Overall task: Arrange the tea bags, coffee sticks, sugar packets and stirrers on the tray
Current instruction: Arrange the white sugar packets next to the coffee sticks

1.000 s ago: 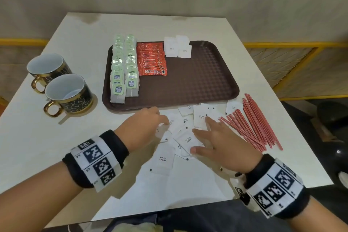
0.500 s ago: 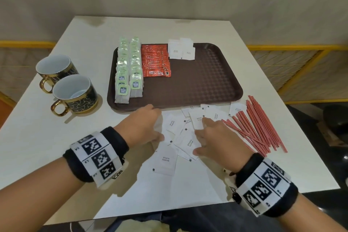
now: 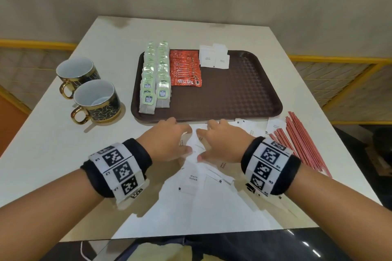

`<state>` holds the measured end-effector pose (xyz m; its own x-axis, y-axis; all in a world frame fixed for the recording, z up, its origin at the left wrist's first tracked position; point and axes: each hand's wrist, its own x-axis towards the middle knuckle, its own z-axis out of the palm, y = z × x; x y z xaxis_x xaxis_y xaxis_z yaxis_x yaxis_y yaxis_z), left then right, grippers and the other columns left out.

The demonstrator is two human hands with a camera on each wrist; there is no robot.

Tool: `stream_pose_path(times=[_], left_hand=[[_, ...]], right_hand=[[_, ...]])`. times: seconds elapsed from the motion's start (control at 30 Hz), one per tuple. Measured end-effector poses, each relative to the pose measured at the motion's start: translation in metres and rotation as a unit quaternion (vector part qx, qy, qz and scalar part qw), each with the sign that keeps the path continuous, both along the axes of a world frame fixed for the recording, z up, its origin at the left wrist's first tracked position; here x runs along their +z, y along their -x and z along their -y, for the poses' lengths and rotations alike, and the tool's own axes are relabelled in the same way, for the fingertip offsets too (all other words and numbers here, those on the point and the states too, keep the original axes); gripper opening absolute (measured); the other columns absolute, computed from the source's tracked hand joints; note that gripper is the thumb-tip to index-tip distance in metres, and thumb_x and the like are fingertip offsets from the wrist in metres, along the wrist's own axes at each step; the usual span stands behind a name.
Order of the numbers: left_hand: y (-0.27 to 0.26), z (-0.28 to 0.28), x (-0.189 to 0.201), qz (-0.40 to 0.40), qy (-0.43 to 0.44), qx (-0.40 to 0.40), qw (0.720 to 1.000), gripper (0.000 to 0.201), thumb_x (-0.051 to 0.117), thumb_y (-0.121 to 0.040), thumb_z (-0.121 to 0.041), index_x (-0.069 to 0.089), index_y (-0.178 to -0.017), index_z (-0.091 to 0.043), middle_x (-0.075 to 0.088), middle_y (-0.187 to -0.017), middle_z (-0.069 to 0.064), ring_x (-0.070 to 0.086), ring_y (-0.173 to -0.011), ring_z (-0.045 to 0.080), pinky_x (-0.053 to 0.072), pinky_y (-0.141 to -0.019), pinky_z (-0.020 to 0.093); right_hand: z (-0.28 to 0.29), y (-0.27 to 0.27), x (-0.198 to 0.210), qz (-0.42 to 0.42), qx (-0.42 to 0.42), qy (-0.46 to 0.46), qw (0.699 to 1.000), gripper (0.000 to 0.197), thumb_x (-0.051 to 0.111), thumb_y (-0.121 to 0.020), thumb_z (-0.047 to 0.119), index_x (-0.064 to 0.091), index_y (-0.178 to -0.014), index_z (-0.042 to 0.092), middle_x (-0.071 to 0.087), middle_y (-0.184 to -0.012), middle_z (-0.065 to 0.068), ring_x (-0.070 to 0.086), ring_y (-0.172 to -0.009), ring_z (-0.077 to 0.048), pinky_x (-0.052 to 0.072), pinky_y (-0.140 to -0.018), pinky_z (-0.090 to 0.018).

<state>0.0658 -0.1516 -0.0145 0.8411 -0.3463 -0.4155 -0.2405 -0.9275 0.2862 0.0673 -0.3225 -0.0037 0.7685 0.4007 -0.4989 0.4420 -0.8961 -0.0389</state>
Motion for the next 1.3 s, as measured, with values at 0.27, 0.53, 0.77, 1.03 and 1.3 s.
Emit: stream_pose_path(times=[0.27, 0.53, 0.77, 1.03, 1.3], left_hand=[[-0.003, 0.009, -0.002, -0.020, -0.024, 0.014, 0.999, 0.058, 0.080, -0.077, -0.040, 0.048, -0.118, -0.013, 0.060, -0.116, 0.007, 0.054, -0.106, 0.027, 0.047, -0.082, 0.035], [-0.001, 0.009, -0.003, -0.017, -0.019, 0.012, 1.000, 0.054, 0.076, -0.081, -0.041, 0.059, -0.126, -0.018, 0.060, -0.123, 0.002, 0.055, -0.110, 0.023, 0.047, -0.090, 0.035], [0.001, -0.002, -0.007, -0.037, 0.055, 0.066, 0.996, 0.047, 0.078, -0.080, -0.034, 0.057, -0.119, -0.021, 0.060, -0.121, -0.003, 0.054, -0.106, 0.020, 0.045, -0.089, 0.032], [-0.007, -0.023, 0.014, -0.019, 0.243, 0.168, 0.955, 0.014, 0.078, -0.081, -0.023, 0.069, -0.091, -0.024, 0.071, -0.089, -0.010, 0.068, -0.080, 0.010, 0.054, -0.067, 0.022], [-0.004, -0.018, 0.017, 0.004, 0.335, 0.268, 0.903, 0.024, 0.075, -0.080, -0.015, 0.059, -0.092, -0.002, 0.067, -0.095, 0.006, 0.065, -0.087, 0.022, 0.054, -0.070, 0.037]], right_hand=[[-0.013, -0.009, -0.004, 0.034, -0.050, -0.037, 0.998, 0.044, 0.062, -0.091, 0.014, 0.040, -0.129, 0.010, 0.043, -0.122, -0.012, 0.050, -0.109, -0.035, 0.040, -0.075, -0.036], [-0.025, -0.023, 0.001, -0.009, -0.133, -0.079, 0.988, 0.026, 0.061, -0.089, 0.003, 0.050, -0.112, 0.003, 0.058, -0.113, -0.016, 0.059, -0.102, -0.033, 0.046, -0.075, -0.033], [0.000, -0.026, 0.014, -0.045, -0.102, -0.117, 0.987, 0.035, 0.047, -0.100, 0.024, 0.044, -0.068, 0.012, 0.047, -0.077, -0.001, 0.050, -0.079, -0.022, 0.037, -0.066, -0.030], [0.031, 0.025, 0.015, -0.082, 0.046, -0.070, 0.993, 0.026, 0.058, -0.089, 0.024, 0.048, -0.067, 0.014, 0.049, -0.104, -0.009, 0.045, -0.099, -0.025, 0.046, -0.086, -0.045], [0.028, 0.023, 0.000, -0.021, 0.027, -0.091, 0.995, 0.039, 0.066, -0.079, 0.008, 0.036, -0.055, 0.011, 0.049, -0.076, -0.008, 0.048, -0.077, -0.025, 0.036, -0.058, -0.030]])
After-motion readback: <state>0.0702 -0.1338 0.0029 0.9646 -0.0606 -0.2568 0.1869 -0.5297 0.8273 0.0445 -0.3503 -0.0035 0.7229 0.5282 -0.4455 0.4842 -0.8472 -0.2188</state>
